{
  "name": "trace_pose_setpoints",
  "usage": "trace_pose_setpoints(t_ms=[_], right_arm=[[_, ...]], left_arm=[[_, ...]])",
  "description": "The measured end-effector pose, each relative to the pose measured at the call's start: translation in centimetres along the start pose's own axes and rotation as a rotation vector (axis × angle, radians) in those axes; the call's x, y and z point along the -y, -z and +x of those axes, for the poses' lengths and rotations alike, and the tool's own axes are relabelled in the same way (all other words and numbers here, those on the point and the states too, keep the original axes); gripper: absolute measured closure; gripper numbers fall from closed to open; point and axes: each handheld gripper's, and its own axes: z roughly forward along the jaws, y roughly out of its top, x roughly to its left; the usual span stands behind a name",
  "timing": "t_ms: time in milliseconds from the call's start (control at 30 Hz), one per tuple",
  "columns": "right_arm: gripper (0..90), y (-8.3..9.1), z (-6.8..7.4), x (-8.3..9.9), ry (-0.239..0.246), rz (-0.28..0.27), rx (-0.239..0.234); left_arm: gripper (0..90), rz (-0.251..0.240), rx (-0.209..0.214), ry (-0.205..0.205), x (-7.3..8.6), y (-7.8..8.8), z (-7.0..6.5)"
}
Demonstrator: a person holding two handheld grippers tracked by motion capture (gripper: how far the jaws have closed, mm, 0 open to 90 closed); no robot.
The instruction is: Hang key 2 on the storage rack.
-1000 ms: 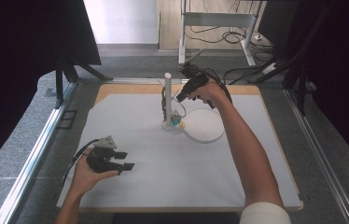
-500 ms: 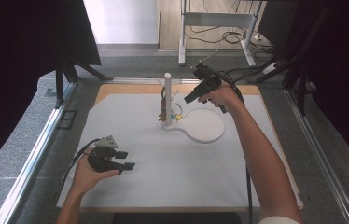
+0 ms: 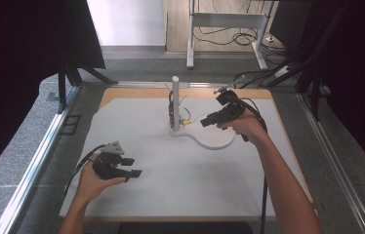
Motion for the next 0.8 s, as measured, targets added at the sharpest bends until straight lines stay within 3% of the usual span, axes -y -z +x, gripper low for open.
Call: trace_pose_setpoints(t_ms=[333,433,567,733,800], right_arm=[[52.7,0.4,0.2,8.0,-0.008,-0.096,0.005],[51.7,0.5,0.2,10.5,-0.004,-0.112,0.036],[51.3,0.2,0.2,14.3,-0.033,-0.140,0.065],[51.1,-0.7,0.0,18.2,-0.069,-0.146,0.098],[50.3,-0.9,-0.2,18.9,-0.068,-0.119,0.121]], left_arm=[[41.2,0.002,-0.017,0.004,0.2,0.5,-0.2],[41.2,0.005,-0.020,0.008,0.2,0.5,-0.3],[41.2,0.011,-0.020,0.007,0.2,0.3,-0.3],[41.1,0.019,-0.020,0.008,0.2,0.1,-0.4],[41.1,0.018,-0.021,0.007,0.2,0.1,-0.4]])
